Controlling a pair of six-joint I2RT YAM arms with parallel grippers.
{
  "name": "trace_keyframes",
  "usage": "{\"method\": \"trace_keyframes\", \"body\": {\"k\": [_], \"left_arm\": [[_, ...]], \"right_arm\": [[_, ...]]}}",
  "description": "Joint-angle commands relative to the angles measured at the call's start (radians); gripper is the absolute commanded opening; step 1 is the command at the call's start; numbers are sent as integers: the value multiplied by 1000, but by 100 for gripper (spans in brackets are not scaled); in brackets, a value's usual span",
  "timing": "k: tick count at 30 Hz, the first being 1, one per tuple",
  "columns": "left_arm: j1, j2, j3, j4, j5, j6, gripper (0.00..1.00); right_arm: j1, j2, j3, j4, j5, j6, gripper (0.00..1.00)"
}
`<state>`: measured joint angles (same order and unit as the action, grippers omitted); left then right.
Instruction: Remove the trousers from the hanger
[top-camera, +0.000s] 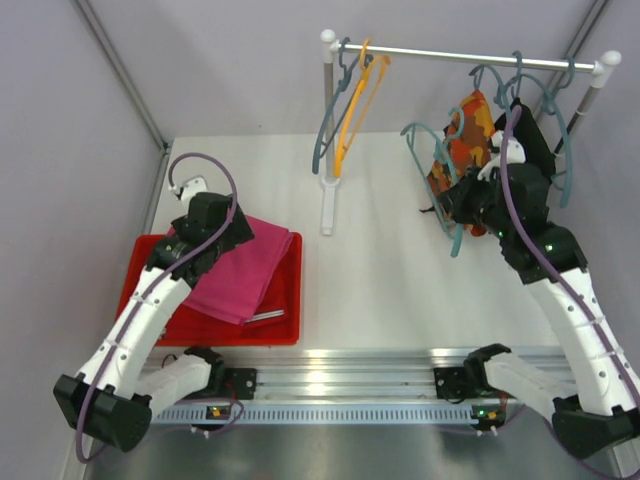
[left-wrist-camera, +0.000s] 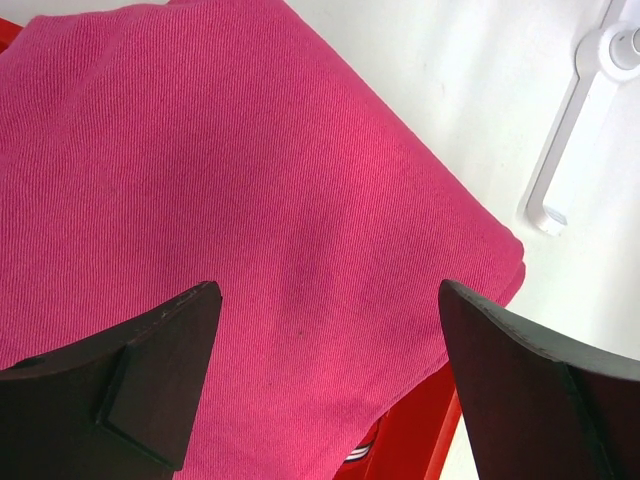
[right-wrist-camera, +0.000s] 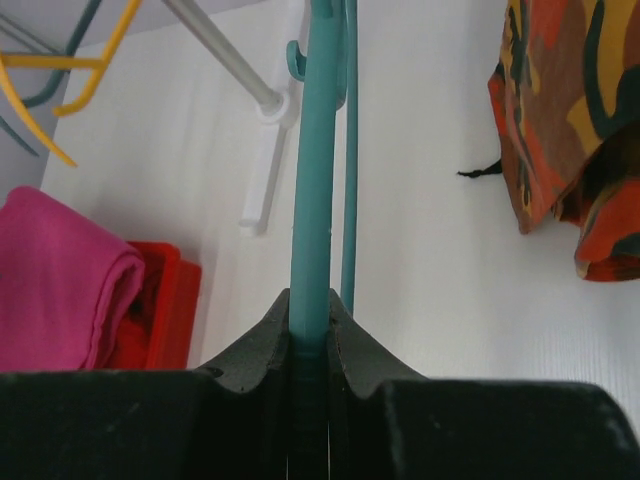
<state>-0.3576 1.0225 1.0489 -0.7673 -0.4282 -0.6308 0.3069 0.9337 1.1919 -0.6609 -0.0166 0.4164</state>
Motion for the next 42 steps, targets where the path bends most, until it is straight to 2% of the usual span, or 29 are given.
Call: {"method": "trace_keyframes", "body": {"k": [1, 9, 17, 27, 32, 42], "left_arm": [[34, -24, -13, 54, 77, 42, 95], [42, -29, -21, 53, 80, 56, 95], [57, -29, -29, 46, 69, 60, 96], [74, -30, -9, 28, 51, 72, 98], [155, -21, 8, 33, 195, 92, 98], [229, -30, 42, 14, 217, 103, 98]], "right_arm": [[40, 72, 156, 76, 153, 4, 0], [153, 279, 398, 106, 270, -42, 0], [236, 458, 604, 11, 570, -56, 0], [278, 603, 687, 27, 601, -105, 0], [288, 637, 692, 73, 600, -136, 0], [290, 709, 683, 101, 572, -140, 0]]}}
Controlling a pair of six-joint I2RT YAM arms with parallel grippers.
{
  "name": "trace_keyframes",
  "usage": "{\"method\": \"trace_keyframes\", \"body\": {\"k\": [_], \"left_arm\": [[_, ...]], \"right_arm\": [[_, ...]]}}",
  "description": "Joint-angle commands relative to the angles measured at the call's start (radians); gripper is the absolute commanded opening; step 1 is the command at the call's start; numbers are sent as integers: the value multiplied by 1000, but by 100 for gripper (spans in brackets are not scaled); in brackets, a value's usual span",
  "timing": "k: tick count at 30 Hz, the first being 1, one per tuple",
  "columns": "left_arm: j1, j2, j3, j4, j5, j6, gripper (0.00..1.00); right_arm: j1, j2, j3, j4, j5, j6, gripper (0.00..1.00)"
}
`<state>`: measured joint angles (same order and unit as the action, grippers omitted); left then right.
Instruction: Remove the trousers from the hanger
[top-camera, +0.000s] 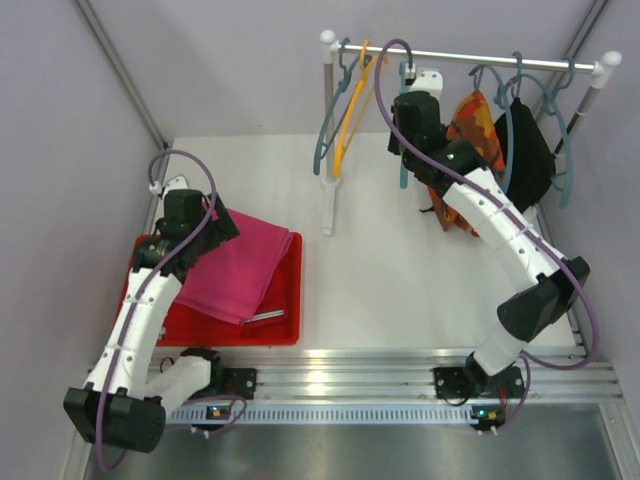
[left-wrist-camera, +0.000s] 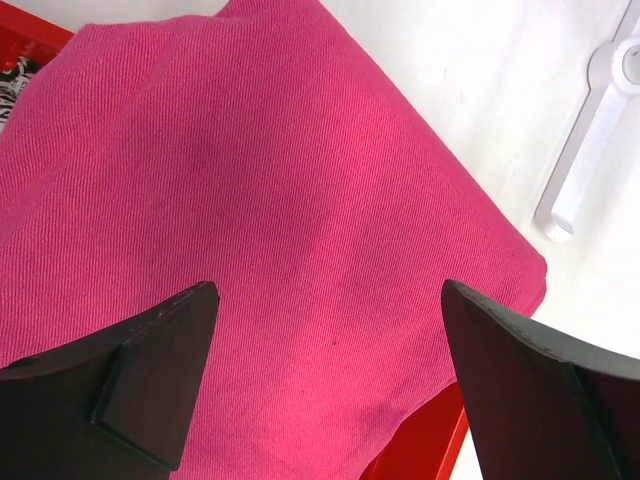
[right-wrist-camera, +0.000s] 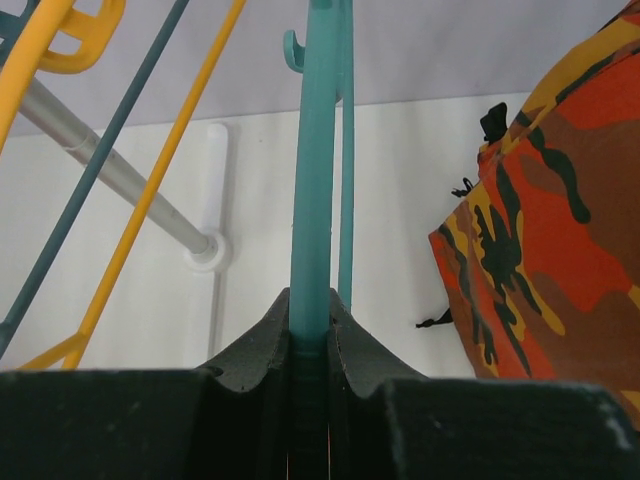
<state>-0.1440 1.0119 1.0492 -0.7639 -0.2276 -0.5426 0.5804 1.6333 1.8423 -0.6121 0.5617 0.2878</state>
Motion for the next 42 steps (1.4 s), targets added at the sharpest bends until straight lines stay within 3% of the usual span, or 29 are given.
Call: {"method": "trace_keyframes", "body": {"k": [1, 6, 9, 12, 13, 16, 19, 25, 32, 39, 42], "left_arm": [[17, -24, 41, 5, 5, 13, 98], [23, -35, 64, -28, -38, 27, 98], [46, -19, 93, -63, -24, 35, 98], [78, -6, 118, -78, -13, 32, 98], [87, -1, 121, -81, -18, 26, 98], [124, 10, 124, -97, -30, -9, 98], [184, 17, 120, -118, -24, -51, 98], [325, 4, 100, -149, 36, -122, 98], [452, -3, 80, -175, 46, -166, 98], [495, -19, 51, -178, 30, -184, 98], [497, -42, 28, -128, 135, -163, 98]], "right_arm": [[16, 13, 29, 52, -9, -6, 0], [16, 17, 6, 45, -17, 8, 2], [16, 17, 18, 19, -39, 17, 12], [18, 7, 51, -34, -86, 28, 33], [18, 0, 60, -49, -95, 31, 48], [16, -35, 75, -115, -135, 43, 72], [16, -87, 77, -175, -155, 48, 85], [16, -214, 46, -256, -167, 39, 97], [16, -389, -60, -287, -236, 28, 99], [15, -519, -236, -221, -399, 39, 99], [16, -578, -310, -213, -360, 51, 100]]}}
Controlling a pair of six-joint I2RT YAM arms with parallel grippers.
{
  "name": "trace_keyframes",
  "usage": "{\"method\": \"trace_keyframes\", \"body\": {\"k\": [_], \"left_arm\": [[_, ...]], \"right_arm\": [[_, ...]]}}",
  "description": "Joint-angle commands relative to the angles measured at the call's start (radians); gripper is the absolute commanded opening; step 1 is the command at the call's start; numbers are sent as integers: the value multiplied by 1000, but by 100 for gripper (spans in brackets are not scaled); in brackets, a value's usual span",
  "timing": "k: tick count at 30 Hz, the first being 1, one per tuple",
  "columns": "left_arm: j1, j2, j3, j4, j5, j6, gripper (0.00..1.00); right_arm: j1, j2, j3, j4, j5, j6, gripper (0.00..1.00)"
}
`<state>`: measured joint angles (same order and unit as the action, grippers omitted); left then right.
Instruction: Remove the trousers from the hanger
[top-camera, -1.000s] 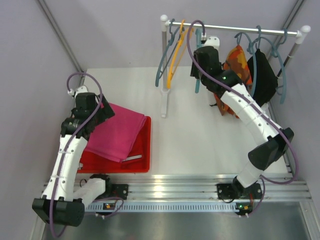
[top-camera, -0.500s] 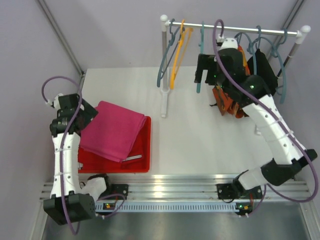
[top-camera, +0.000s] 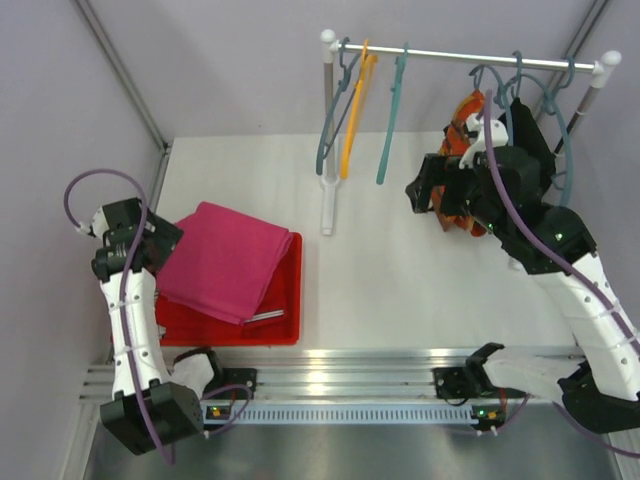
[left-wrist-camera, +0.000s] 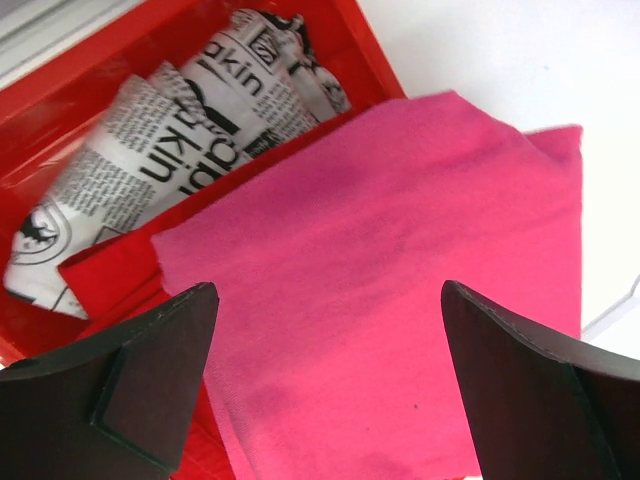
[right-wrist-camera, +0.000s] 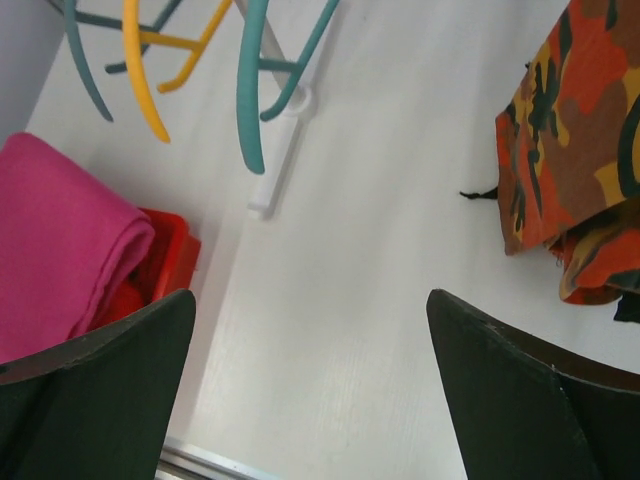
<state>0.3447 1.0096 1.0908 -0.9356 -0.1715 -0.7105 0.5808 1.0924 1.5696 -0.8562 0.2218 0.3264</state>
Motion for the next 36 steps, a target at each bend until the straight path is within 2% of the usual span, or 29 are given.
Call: {"method": "trace_keyframes", "body": {"k": [1, 3, 6, 13, 17, 20, 23, 24, 25, 27, 28, 36], "left_arm": [[8, -51, -41, 75, 119, 43, 98], [8, -80, -58, 122, 162, 62, 98], [8, -80, -86, 129, 103, 60, 98], [7, -31, -178, 199, 150, 58, 98], [10, -28, -218, 224, 132, 65, 98], [7, -23, -249, 241, 147, 57, 94], [7, -32, -276, 245, 153, 34, 74], [8, -35, -290, 245, 150, 26, 57], [8, -42, -296, 245, 144, 14, 49], [8, -61, -308, 224, 109, 0, 26], [8, -66, -307, 212, 86, -12, 0], [8, -120, -204, 37, -91, -66, 0]], "right_arm": [[16, -63, -55, 29, -6, 14, 100], [16, -87, -69, 14, 26, 20, 100], [16, -129, -89, 6, 42, 37, 100], [14, -177, -120, -26, 79, 75, 100], [14, -190, -135, -30, 79, 89, 100], [14, -195, -145, -32, 79, 94, 100], [14, -192, -140, -37, 80, 94, 100], [14, -192, -138, -40, 79, 94, 100], [14, -192, -137, -41, 82, 91, 100], [14, -189, -135, -44, 83, 89, 100], [14, -189, -135, -44, 82, 88, 100], [14, -183, -143, -43, 82, 92, 100]]}}
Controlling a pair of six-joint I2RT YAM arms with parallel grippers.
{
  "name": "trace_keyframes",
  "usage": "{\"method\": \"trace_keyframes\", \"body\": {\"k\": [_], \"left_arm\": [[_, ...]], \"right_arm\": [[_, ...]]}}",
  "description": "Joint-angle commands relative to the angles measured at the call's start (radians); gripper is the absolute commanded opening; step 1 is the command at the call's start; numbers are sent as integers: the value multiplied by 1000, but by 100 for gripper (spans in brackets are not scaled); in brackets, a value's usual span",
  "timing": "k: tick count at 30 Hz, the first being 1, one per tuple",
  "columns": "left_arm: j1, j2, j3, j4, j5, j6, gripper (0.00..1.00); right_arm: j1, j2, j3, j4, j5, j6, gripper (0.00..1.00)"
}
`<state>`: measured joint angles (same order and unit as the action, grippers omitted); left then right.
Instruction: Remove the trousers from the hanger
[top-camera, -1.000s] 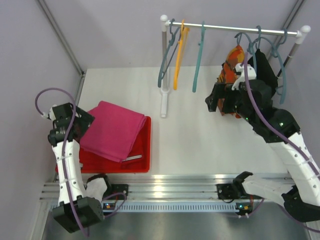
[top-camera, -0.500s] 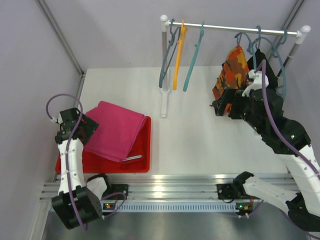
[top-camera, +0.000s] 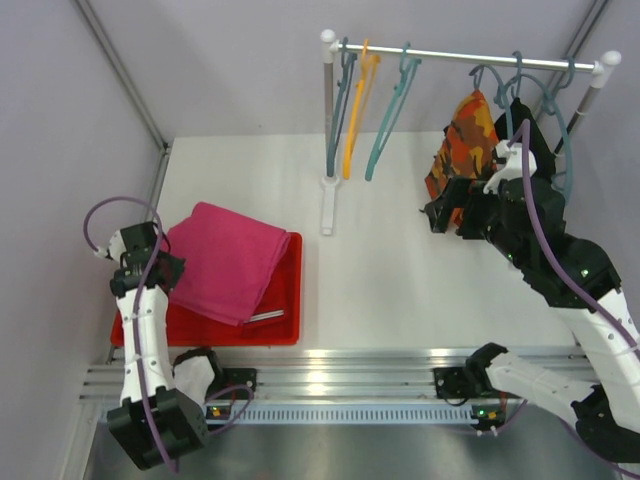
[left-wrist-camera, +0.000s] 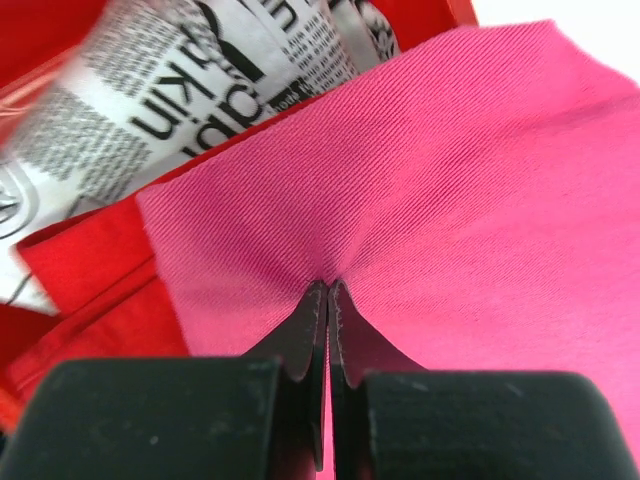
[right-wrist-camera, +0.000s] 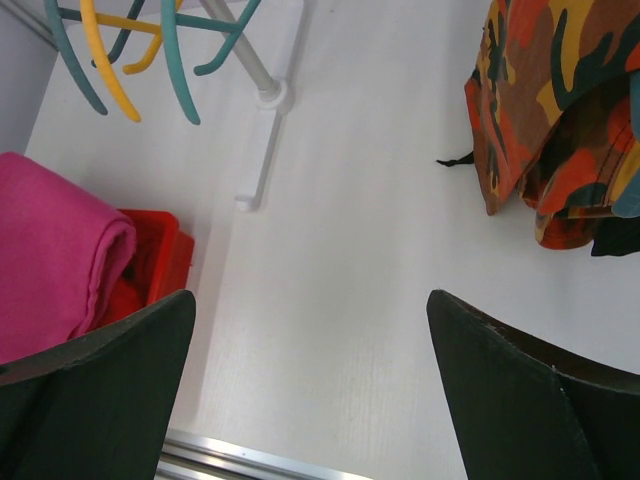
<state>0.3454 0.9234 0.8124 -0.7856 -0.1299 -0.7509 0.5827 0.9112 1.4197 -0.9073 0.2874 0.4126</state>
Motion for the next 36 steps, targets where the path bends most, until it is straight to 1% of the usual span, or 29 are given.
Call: {"method": "trace_keyframes", "body": {"k": [1, 5, 6, 7, 8, 10, 11, 12, 13, 14, 15, 16, 17, 18, 19, 20, 21, 24, 27, 30, 31, 34, 36], "left_arm": [[7, -47, 89, -130, -142, -30, 0], [6, -92, 149, -196, -177, -56, 0], [7, -95, 154, -207, -184, -56, 4], [6, -95, 154, -211, -180, -48, 16], [6, -93, 153, -216, -175, -39, 41], [7, -97, 154, -240, -162, -39, 46], [6, -104, 156, -250, -151, -38, 53], [7, -112, 162, -257, -142, -30, 70], [6, -119, 169, -267, -131, -28, 83], [7, -118, 182, -288, -104, -24, 91], [7, -117, 185, -293, -82, -21, 97], [6, -121, 185, -297, -56, -24, 98], [6, -124, 177, -305, 20, -31, 98], [6, -133, 160, -302, 65, -62, 98], [4, -141, 140, -297, 100, -80, 98], [6, -147, 102, -297, 174, -118, 97], [4, -155, 79, -288, 202, -132, 97], [1, -159, 15, -305, 233, -160, 98], [-5, -166, -30, -314, 234, -185, 98], [-11, -159, -77, -274, 260, -194, 98], [-14, -158, -91, -252, 301, -192, 98], [-19, -153, -142, -176, 366, -205, 98], [-19, -156, -165, -147, 366, -214, 98]], "right_arm": [[12, 0, 7, 5, 16, 8, 100], [12, 3, -5, 5, 24, 6, 100], [12, 3, -7, 5, 24, 9, 100], [12, 5, -8, 5, 22, 6, 100], [14, 3, -10, 5, 21, 5, 100], [12, 11, -7, 2, 27, 6, 100], [11, 12, -2, -5, 30, 8, 100], [9, 18, 5, -11, 33, 11, 100], [8, 21, 10, -16, 38, 14, 100], [3, 25, 15, -24, 38, 15, 100], [2, 29, 22, -28, 41, 17, 100], [0, 32, 27, -28, 41, 18, 100], [-1, 32, 27, -28, 44, 18, 100], [-1, 31, 24, -24, 44, 22, 100], [-1, 29, 21, -21, 45, 25, 100], [-1, 26, 19, -19, 48, 28, 100], [-3, 28, 18, -24, 47, 34, 100], [-3, 23, 12, -34, 45, 51, 100], [-3, 5, -11, -45, 33, 80, 100], [-3, -26, -50, -48, 32, 103, 100], [-3, -34, -57, -48, 36, 107, 100], [-1, -54, -84, -39, 29, 120, 100], [-3, -52, -93, -33, 21, 121, 100]]}}
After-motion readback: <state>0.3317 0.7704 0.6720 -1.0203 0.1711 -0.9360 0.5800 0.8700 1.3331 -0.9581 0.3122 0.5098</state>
